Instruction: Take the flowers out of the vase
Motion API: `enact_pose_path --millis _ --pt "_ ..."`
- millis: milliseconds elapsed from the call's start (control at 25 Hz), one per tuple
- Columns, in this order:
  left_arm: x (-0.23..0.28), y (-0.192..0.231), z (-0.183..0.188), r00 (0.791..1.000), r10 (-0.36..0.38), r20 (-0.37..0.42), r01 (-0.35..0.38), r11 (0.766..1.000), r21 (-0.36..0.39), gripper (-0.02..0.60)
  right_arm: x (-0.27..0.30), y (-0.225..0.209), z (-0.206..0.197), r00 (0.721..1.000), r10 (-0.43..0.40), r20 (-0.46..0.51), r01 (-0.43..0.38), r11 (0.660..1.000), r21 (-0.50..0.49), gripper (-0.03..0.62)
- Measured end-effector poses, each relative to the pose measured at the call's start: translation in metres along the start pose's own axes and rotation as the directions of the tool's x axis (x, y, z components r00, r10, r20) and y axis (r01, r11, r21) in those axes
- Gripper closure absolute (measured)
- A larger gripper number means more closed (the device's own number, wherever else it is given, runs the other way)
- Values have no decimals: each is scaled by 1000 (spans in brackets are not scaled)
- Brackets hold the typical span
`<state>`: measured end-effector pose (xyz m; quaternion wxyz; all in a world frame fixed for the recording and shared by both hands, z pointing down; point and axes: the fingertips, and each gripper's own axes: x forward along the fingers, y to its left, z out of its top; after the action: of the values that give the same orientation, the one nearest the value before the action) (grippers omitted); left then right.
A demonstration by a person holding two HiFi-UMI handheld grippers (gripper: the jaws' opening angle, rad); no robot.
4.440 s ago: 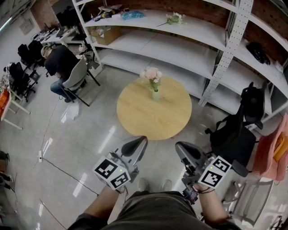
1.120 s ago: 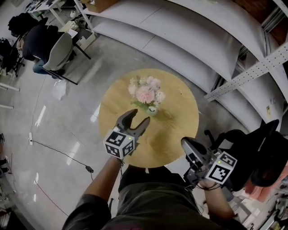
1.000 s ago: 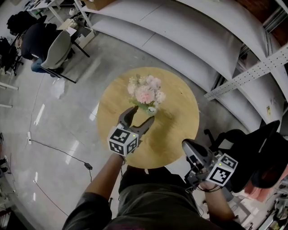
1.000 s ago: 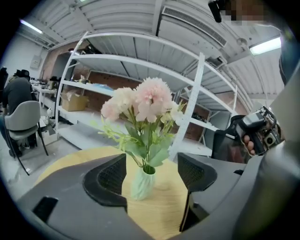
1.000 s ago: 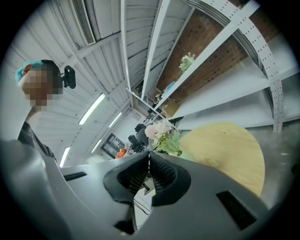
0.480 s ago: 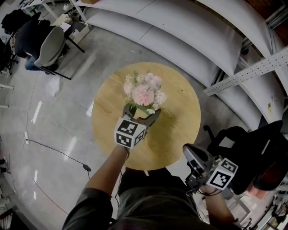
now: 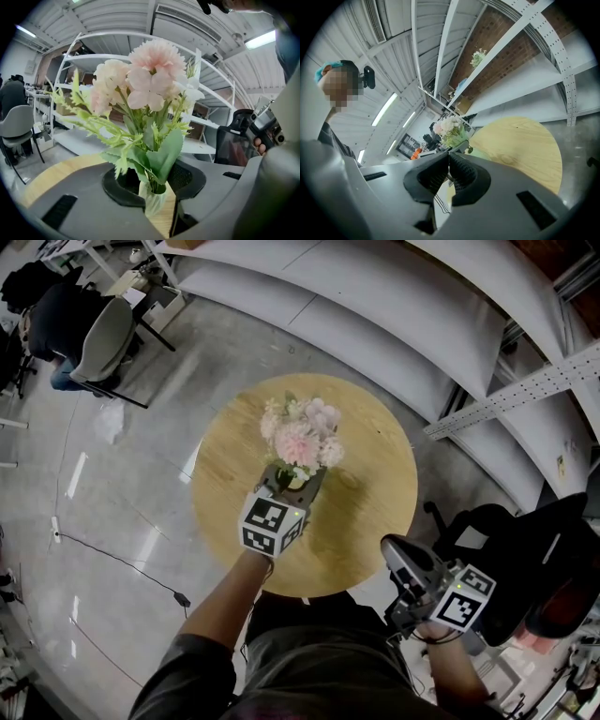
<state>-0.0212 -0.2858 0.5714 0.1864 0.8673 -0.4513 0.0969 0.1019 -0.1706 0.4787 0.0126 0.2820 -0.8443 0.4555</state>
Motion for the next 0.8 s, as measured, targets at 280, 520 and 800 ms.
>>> enact_pose_path --millis 280,520,800 --pt "-12 -10 35 998 -38 45 38 999 1 473 8 15 13 1000 14 28 -14 1000 -6 577" --pt "-30 -10 80 995 -69 73 69 998 -3 485 17 32 39 994 47 100 -45 999 -21 577" --pt "-60 -22 141 988 -108 110 105 994 37 494 22 64 69 979 98 177 -88 994 -62 577"
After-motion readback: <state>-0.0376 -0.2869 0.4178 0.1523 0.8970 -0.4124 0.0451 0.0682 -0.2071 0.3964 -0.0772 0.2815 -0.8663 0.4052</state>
